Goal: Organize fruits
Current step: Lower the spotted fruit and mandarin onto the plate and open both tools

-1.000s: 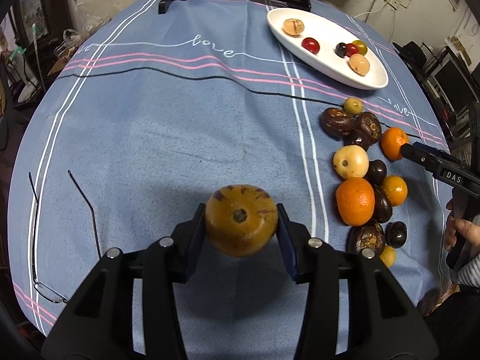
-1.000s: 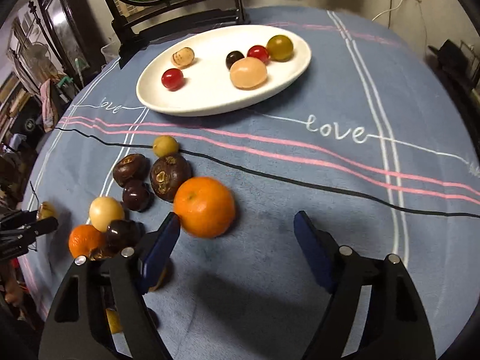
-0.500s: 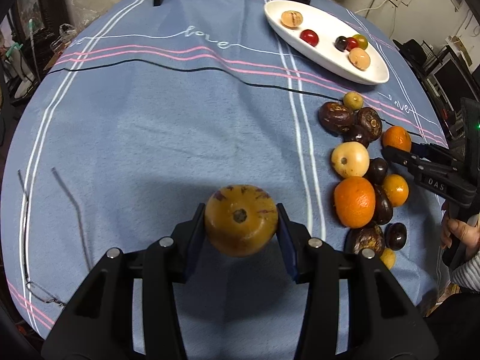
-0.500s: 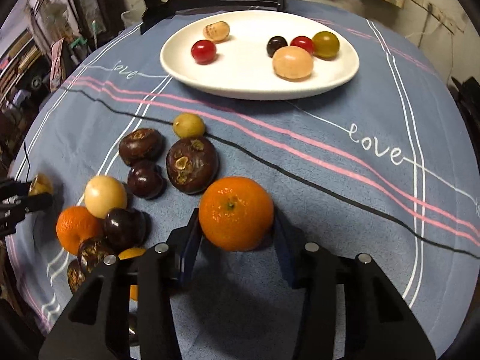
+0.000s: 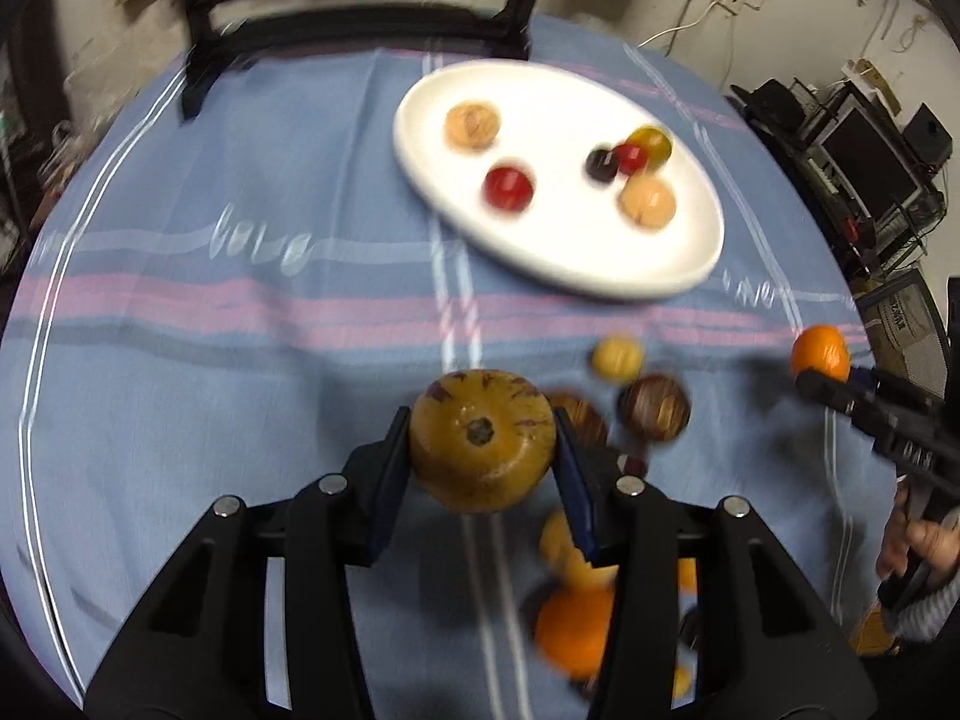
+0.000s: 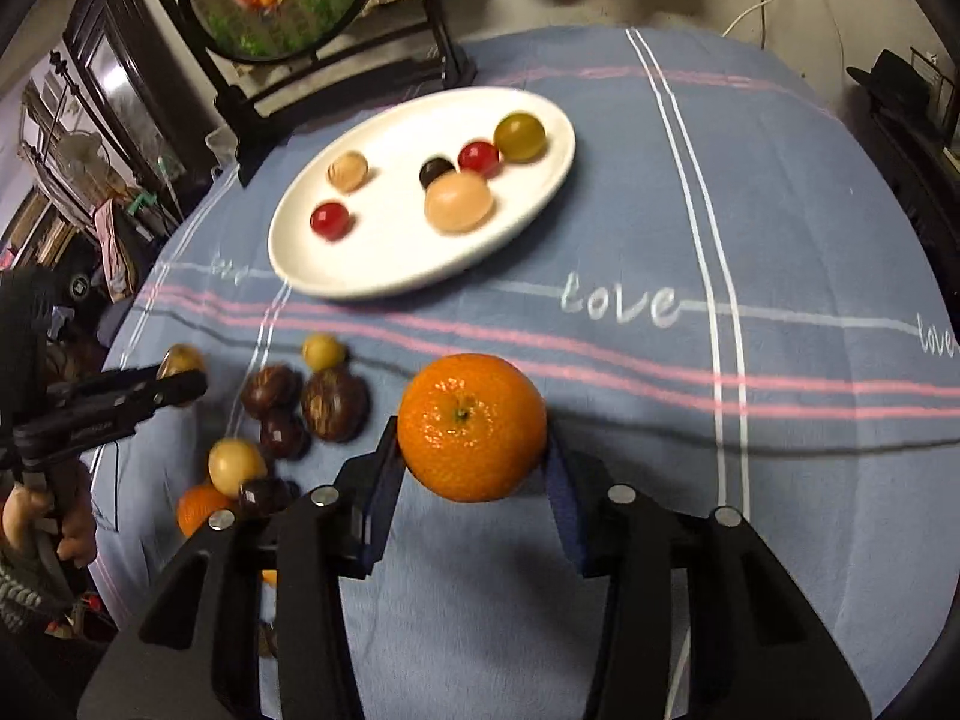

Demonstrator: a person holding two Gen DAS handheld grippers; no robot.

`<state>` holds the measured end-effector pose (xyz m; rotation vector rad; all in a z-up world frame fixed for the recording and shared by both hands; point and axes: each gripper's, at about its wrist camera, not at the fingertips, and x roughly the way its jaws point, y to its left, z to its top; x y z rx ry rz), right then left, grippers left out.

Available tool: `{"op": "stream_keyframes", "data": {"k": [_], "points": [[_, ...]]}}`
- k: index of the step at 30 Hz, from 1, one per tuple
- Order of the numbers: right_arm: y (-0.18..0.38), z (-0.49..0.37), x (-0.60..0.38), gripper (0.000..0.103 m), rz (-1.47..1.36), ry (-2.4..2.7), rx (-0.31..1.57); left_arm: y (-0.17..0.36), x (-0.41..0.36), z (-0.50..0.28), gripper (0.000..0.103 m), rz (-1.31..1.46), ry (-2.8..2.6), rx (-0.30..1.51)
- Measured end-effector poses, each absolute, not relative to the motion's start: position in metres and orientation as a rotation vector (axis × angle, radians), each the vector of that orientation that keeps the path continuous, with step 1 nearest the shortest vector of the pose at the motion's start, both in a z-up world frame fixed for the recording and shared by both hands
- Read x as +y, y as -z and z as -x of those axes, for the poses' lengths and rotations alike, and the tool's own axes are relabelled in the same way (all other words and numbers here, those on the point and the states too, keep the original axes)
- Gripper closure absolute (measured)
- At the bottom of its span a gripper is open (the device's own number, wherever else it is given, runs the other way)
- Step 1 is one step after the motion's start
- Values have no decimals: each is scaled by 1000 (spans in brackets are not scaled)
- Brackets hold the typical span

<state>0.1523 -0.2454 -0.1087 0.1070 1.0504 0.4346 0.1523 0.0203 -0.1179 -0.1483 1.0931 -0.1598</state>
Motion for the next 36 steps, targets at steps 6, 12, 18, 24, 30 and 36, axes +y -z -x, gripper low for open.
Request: {"op": "stream_keyframes", "data": {"k": [6, 12, 18, 24, 30, 36], "points": [[95, -206, -222, 58, -75, -462, 997, 100, 1, -239, 57, 108, 197, 1044], [104, -260, -205, 58, -47, -463, 967, 104, -25, -334, 57, 52, 216, 1026], [119, -300, -209, 57, -103, -436, 983, 130, -40, -375, 53, 38, 201, 1064], [104, -282, -229, 31, -229, -419, 929, 109, -28, -354, 31, 53, 191, 993], [101, -199, -236, 12, -228, -419, 993, 100, 14, -273, 23, 110, 133, 1019], [123, -108, -239, 10, -206, -449, 1153, 128, 56, -155, 22, 185, 106, 1153]]}}
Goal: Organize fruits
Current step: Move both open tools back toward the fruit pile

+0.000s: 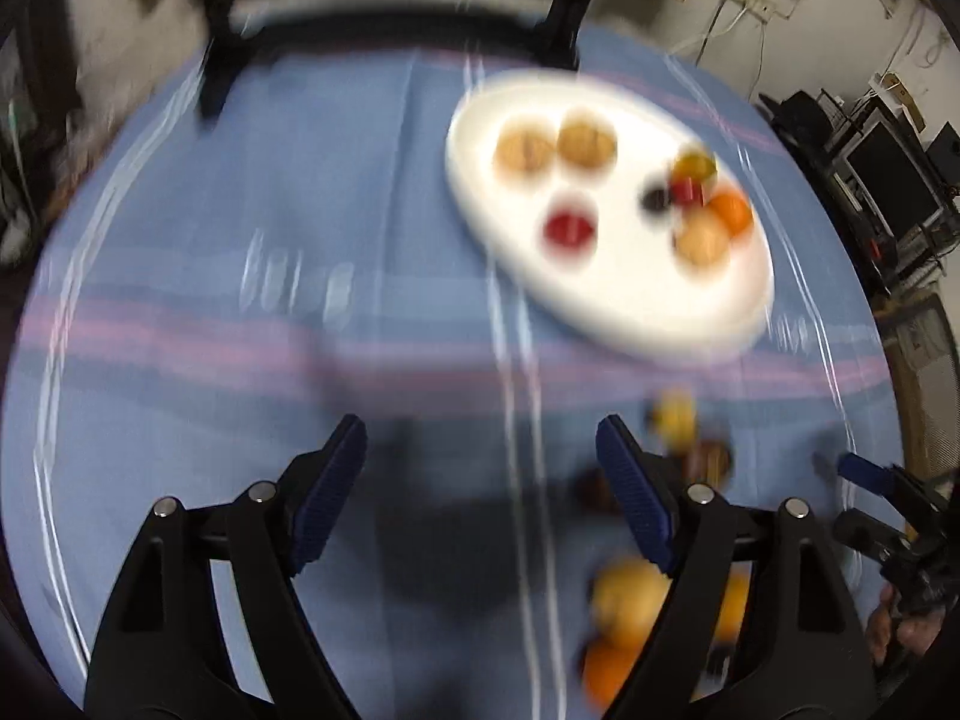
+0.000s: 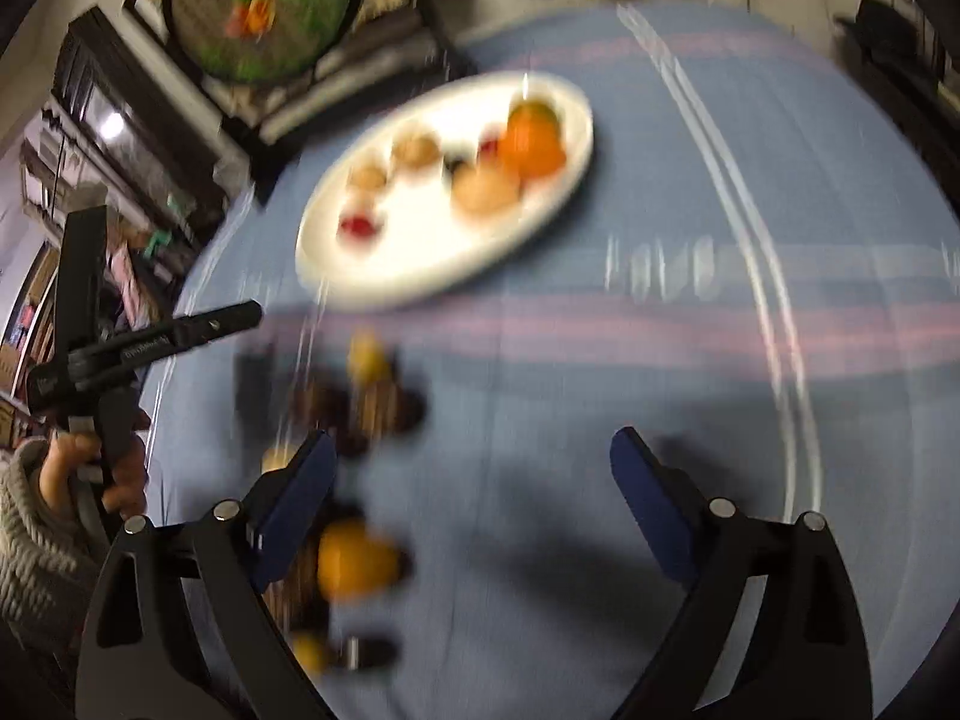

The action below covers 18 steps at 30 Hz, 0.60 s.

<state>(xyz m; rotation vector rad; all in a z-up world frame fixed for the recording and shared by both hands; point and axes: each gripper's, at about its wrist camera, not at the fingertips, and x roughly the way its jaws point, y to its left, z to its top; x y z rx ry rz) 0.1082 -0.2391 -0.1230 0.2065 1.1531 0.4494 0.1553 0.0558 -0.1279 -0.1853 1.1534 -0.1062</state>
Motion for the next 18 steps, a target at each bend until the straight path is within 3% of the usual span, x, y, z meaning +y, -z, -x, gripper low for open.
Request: {"op": "stream_keyframes", "data": {"k": [4, 7, 18], "points": [[101, -92, -255, 9, -226, -373, 1109, 137, 56, -96, 22, 206, 139, 1202], [87, -79, -255, 2, -216, -361, 1074, 138, 42, -69, 21, 150, 182, 1200], [78, -60, -264, 2, -198, -337, 1057, 135, 6, -62, 14, 45, 235, 1168]]}}
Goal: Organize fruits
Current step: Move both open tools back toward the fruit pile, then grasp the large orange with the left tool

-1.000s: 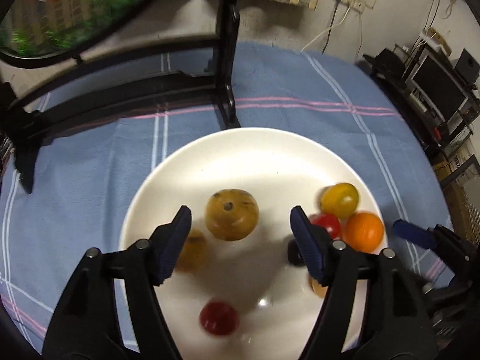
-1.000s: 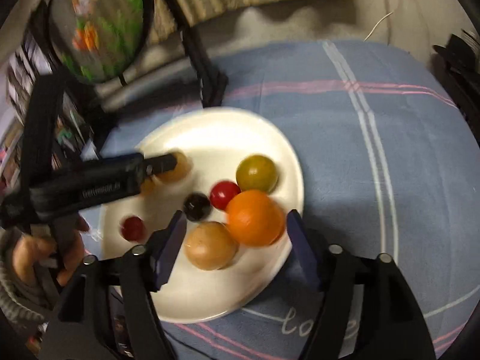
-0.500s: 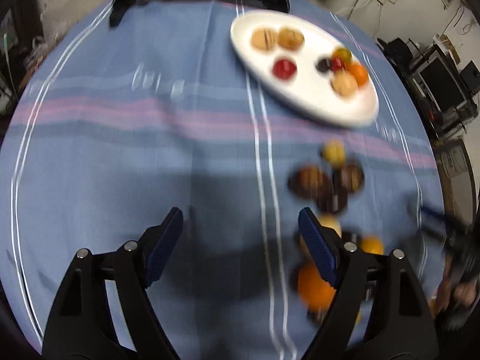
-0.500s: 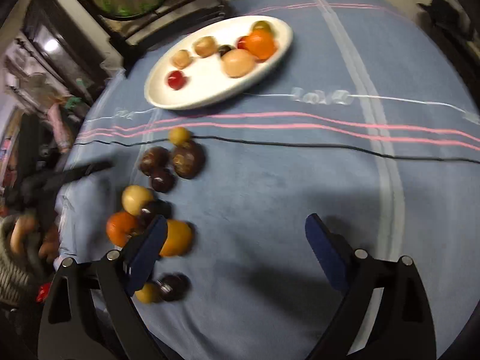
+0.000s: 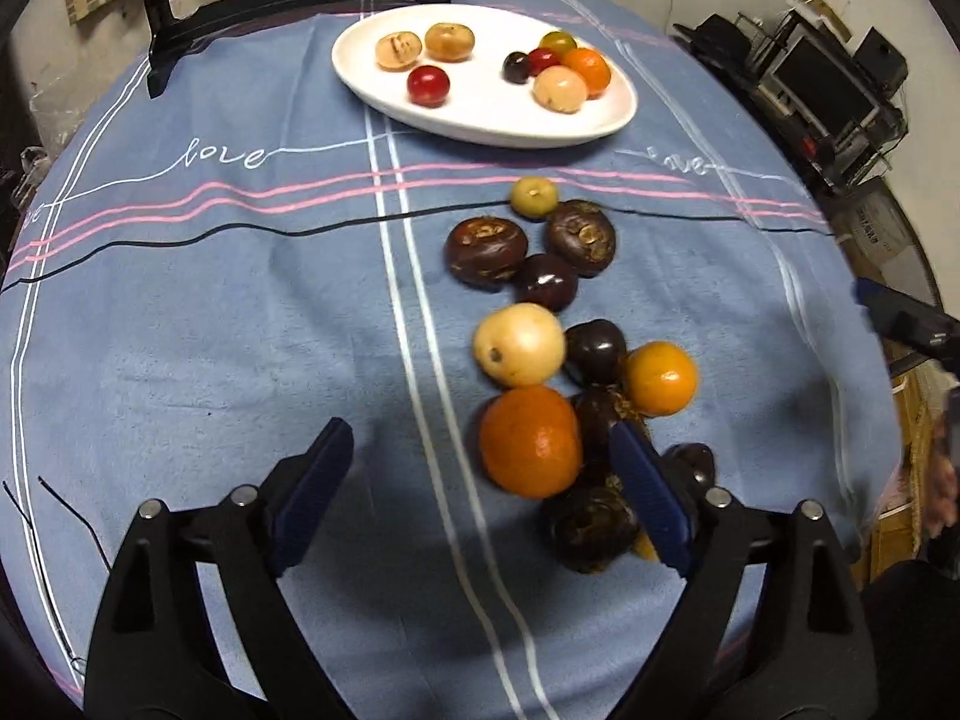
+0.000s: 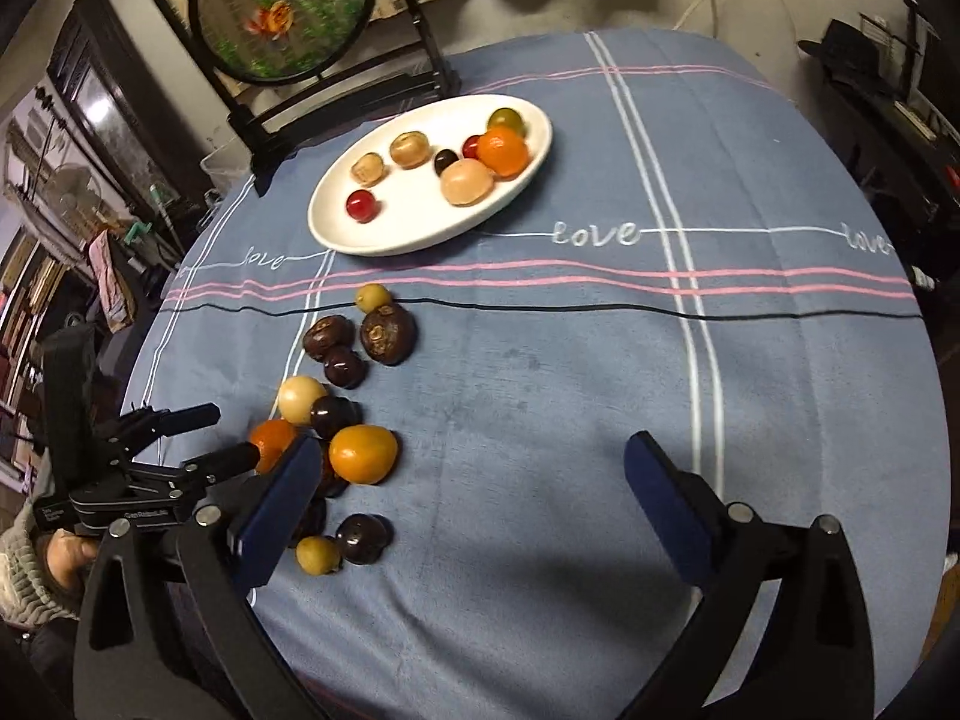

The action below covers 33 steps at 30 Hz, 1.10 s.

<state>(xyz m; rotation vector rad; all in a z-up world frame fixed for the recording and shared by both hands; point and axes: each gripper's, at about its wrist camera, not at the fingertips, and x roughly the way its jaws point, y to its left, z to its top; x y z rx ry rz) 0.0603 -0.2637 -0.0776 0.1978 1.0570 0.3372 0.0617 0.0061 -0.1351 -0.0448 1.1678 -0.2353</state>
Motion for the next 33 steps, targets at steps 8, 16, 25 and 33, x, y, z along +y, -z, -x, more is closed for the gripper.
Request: {"op": "stream_keyframes", "data": {"k": [8, 16, 25, 33], "points": [[70, -60, -270, 2, -225, -341, 1030, 126, 83, -51, 13, 122, -24, 1128], [72, -63, -253, 2, -197, -389, 1053, 116, 62, -35, 13, 89, 61, 1106], [76, -61, -266, 2, -213, -352, 1071, 134, 19, -50, 15, 1, 173, 1130], [78, -57, -276, 2, -230, -315, 1076, 158, 21, -63, 35, 94, 208, 1193]]}}
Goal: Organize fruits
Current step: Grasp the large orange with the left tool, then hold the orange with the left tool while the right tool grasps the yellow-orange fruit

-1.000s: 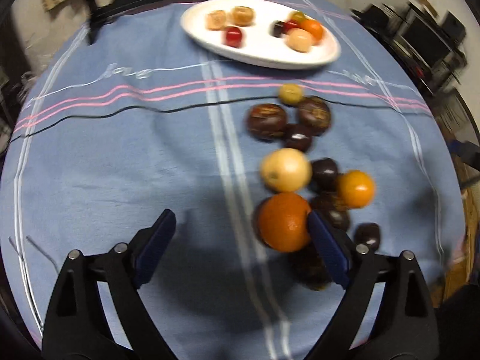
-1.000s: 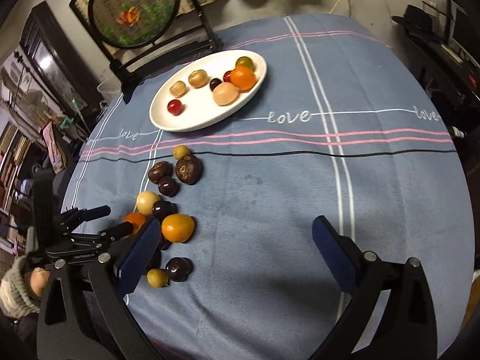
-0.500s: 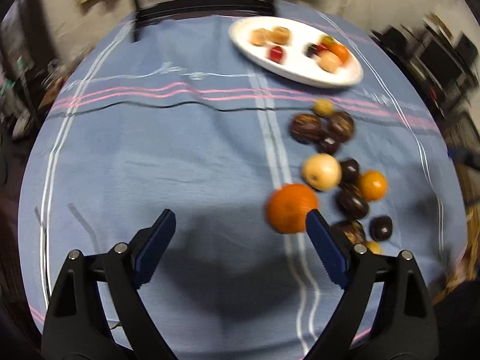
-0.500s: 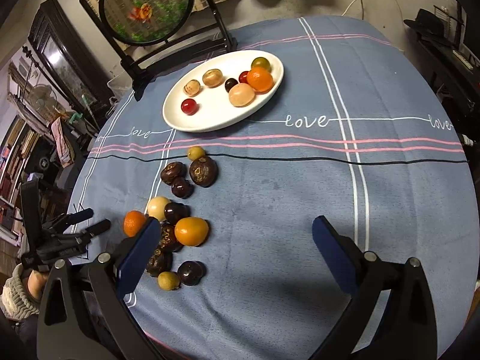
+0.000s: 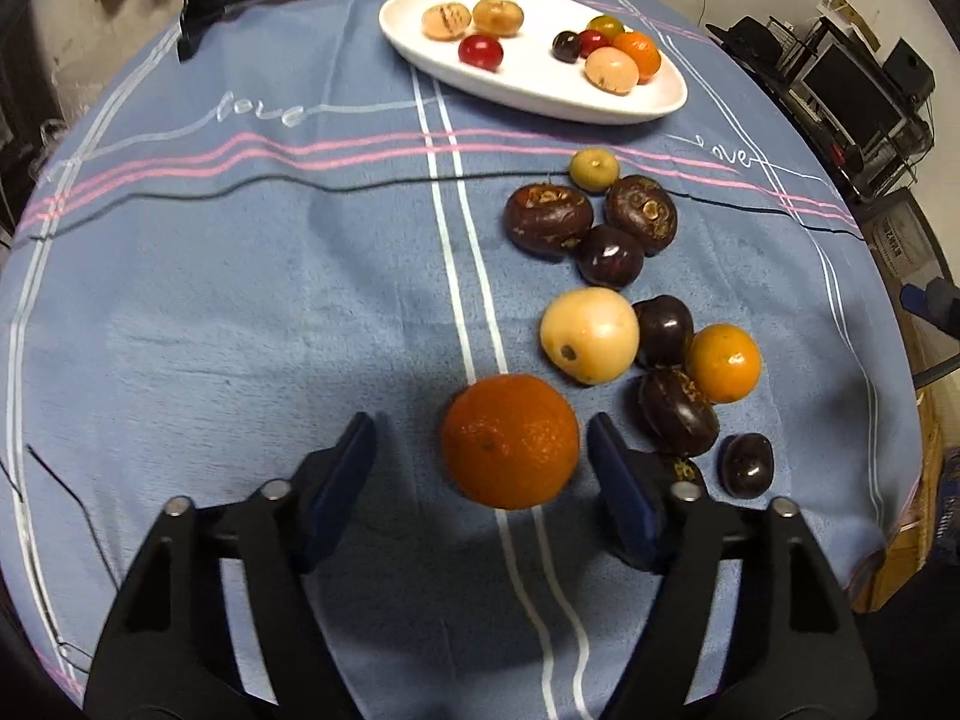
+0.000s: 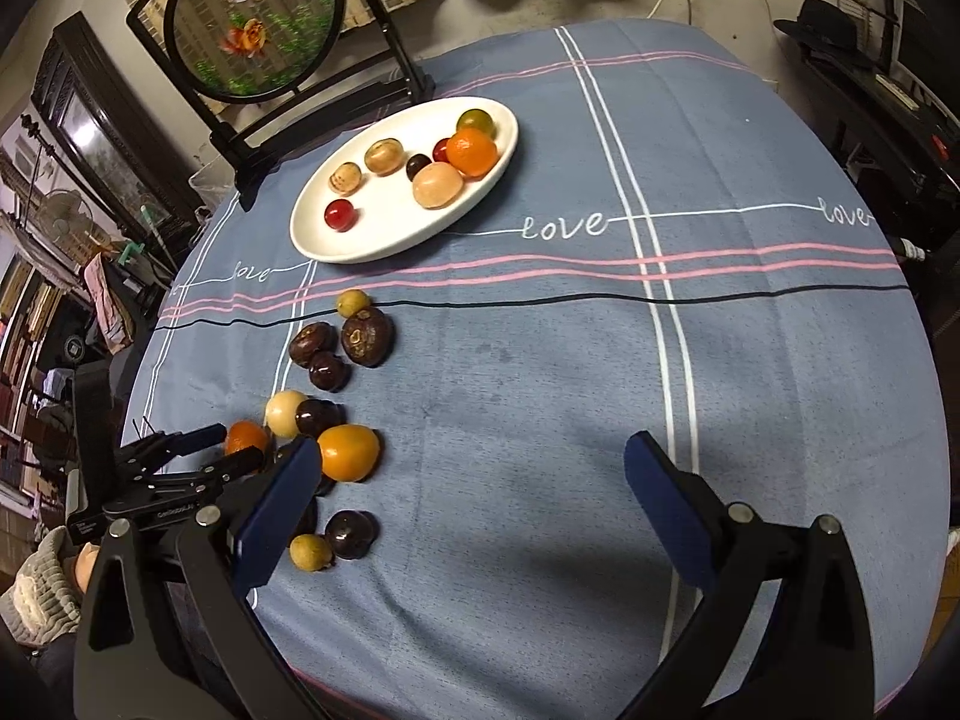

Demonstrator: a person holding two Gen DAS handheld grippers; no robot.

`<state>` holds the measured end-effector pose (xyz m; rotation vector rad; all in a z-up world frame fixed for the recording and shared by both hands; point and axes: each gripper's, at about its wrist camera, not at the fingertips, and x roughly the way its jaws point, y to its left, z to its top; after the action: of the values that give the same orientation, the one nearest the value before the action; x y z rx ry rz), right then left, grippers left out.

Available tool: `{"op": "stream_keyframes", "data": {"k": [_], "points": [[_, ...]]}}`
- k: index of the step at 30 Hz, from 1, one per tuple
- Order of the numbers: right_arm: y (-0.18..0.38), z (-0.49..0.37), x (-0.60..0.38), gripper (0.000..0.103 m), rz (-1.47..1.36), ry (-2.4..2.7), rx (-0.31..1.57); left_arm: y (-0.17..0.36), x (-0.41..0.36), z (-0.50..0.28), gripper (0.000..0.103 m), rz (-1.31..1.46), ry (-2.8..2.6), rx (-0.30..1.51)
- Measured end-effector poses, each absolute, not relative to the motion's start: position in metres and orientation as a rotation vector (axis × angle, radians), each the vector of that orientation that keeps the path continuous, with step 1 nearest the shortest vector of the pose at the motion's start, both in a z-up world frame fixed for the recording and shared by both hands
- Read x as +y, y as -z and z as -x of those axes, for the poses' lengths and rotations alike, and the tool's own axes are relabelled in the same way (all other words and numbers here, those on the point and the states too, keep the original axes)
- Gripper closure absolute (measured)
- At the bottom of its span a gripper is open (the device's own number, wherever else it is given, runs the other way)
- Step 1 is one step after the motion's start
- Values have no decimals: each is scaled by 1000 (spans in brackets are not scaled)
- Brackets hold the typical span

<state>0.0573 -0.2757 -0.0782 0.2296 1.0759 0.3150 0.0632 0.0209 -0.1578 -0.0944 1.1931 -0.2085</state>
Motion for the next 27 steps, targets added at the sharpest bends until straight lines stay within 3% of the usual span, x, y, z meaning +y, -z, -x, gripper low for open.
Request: {"op": "stream_keyframes", "data": {"k": [6, 16, 20, 27], "points": [[79, -59, -271, 2, -226, -330, 1087, 161, 18, -64, 59, 113, 248, 1192], [106, -72, -209, 3, -113, -527, 1163, 146, 48, -36, 60, 119, 145, 1144], [120, -78, -187, 24, -51, -553, 1174, 142, 72, -16, 60, 145, 80, 1139], [144, -86, -170, 25, 22, -528, 1222, 141, 100, 7, 60, 210, 4, 1141]]}}
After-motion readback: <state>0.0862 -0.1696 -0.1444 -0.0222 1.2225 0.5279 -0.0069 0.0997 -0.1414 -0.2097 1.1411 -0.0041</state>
